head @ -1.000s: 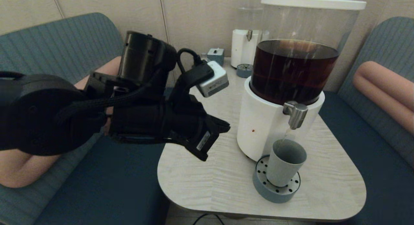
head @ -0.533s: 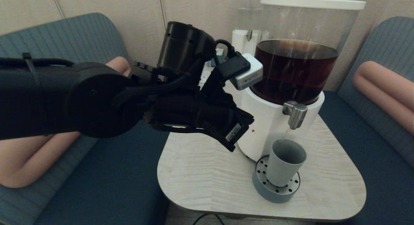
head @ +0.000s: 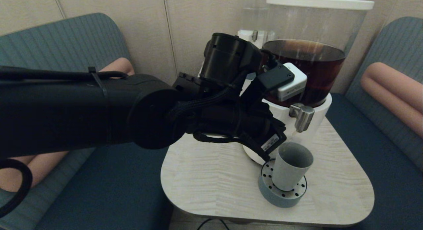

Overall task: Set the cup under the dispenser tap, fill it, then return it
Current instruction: Turn off the faucet

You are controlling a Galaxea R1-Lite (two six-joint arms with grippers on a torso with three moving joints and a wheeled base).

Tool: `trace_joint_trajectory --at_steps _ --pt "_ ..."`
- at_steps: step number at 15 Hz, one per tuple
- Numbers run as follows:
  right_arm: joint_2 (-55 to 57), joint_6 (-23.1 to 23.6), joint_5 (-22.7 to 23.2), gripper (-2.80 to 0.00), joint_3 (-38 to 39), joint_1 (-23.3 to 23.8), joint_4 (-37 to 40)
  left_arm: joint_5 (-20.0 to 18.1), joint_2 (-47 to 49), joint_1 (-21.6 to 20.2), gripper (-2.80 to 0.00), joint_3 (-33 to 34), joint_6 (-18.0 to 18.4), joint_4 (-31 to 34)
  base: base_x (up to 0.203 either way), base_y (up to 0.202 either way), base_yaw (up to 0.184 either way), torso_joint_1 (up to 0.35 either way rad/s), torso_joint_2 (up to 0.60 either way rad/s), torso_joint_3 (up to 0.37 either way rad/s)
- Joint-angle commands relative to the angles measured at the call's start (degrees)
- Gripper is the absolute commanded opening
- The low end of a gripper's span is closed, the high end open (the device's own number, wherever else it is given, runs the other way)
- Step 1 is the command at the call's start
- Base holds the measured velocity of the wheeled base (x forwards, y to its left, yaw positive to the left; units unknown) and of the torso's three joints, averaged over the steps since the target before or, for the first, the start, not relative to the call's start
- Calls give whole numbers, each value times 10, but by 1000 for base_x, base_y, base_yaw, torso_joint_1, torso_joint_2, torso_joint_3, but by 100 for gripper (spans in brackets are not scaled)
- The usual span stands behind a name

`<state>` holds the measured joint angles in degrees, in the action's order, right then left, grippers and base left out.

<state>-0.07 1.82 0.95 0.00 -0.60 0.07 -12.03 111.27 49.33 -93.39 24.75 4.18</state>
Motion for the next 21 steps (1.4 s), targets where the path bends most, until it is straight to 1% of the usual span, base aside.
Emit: trace_joint_trajectory --at_steps 1,4,7,10,13,15,21 --pt "0 0 0 -280 1 0 0 0 13 4 -280 -12 1 -1 0 0 0 0 0 0" --pt "0 0 0 -280 0 0 0 9 26 5 -280 -40 2 -1 0 0 0 0 0 0" --pt "0 0 0 -280 0 0 0 10 26 4 -280 -41 4 -1 0 0 0 0 0 0" --pt "0 0 0 -280 1 0 0 18 27 3 -280 -44 9 -1 0 0 0 0 0 0" --pt "0 0 0 -280 0 0 0 24 34 2 -280 -59 10 -2 0 0 0 0 0 0" --pt "-1 0 0 -280 0 0 0 30 38 0 -280 -65 11 -13 0 0 0 0 0 0" --pt "0 0 0 -280 1 0 0 30 47 -2 -280 -69 15 -32 0 0 0 0 0 0"
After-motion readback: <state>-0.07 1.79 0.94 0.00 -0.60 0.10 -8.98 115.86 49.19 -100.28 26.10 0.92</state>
